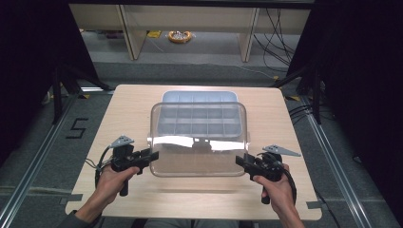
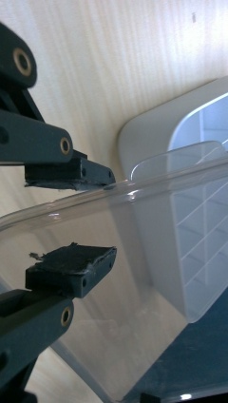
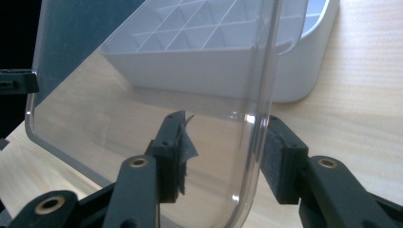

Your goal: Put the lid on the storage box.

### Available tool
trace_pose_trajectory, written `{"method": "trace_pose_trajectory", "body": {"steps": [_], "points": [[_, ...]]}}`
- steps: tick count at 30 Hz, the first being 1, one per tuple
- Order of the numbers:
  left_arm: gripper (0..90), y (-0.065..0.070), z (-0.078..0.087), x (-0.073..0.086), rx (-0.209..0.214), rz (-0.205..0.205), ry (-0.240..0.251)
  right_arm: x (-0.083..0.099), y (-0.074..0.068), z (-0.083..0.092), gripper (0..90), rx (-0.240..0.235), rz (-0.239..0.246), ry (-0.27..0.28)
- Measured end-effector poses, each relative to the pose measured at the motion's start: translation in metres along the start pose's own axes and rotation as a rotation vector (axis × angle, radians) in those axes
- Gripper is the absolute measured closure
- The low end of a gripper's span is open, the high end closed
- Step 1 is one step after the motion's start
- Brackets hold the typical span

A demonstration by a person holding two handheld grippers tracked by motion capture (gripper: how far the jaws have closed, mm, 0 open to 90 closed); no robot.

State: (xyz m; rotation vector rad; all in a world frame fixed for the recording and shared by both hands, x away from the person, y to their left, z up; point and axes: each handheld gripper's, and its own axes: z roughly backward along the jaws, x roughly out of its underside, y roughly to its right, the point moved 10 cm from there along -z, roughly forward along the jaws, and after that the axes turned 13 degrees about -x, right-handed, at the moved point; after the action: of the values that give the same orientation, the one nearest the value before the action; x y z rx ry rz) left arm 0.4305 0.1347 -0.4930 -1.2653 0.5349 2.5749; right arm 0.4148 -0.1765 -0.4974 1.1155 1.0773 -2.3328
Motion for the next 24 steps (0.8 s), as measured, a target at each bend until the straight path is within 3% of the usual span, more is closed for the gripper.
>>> {"method": "trace_pose_trajectory", "body": {"steps": [4,8,9,10,11,12,13,14,15,24], "points": [[60.1,-0.001,-0.004,-0.009,-0.003,0.017,0.014,-0.009,0.006,-0.004,55.4,0.017,0.027,0.010],[60.0,-0.005,-0.008,-0.020,-0.007,0.014,0.017,-0.021,0.008,-0.009,54.6,0.012,0.000,0.013],[60.0,-0.005,-0.009,-0.023,-0.014,0.022,0.024,-0.023,0.006,-0.011,54.4,0.019,-0.035,0.020],[60.0,-0.007,-0.010,-0.024,-0.006,0.005,0.011,-0.023,0.006,-0.011,54.4,0.019,-0.035,0.020],[60.0,-0.008,-0.012,-0.027,-0.006,0.015,0.013,-0.028,0.009,-0.012,54.4,0.013,-0.002,0.025],[59.9,-0.008,-0.016,-0.033,-0.004,0.046,0.017,-0.034,0.012,-0.013,54.3,0.022,0.007,0.025],[59.8,-0.008,-0.016,-0.033,-0.004,0.046,0.017,-0.034,0.012,-0.013,54.3,0.022,0.007,0.025],[59.6,-0.009,-0.019,-0.037,-0.003,0.048,0.018,-0.038,0.009,-0.014,54.0,0.025,-0.039,0.029],[59.4,-0.009,-0.021,-0.039,-0.002,0.051,0.019,-0.043,0.014,-0.015,53.9,0.035,0.012,0.033],[59.1,-0.013,-0.036,-0.056,-0.015,0.065,0.012,-0.065,0.024,-0.022,53.1,0.067,0.011,0.025]]}}
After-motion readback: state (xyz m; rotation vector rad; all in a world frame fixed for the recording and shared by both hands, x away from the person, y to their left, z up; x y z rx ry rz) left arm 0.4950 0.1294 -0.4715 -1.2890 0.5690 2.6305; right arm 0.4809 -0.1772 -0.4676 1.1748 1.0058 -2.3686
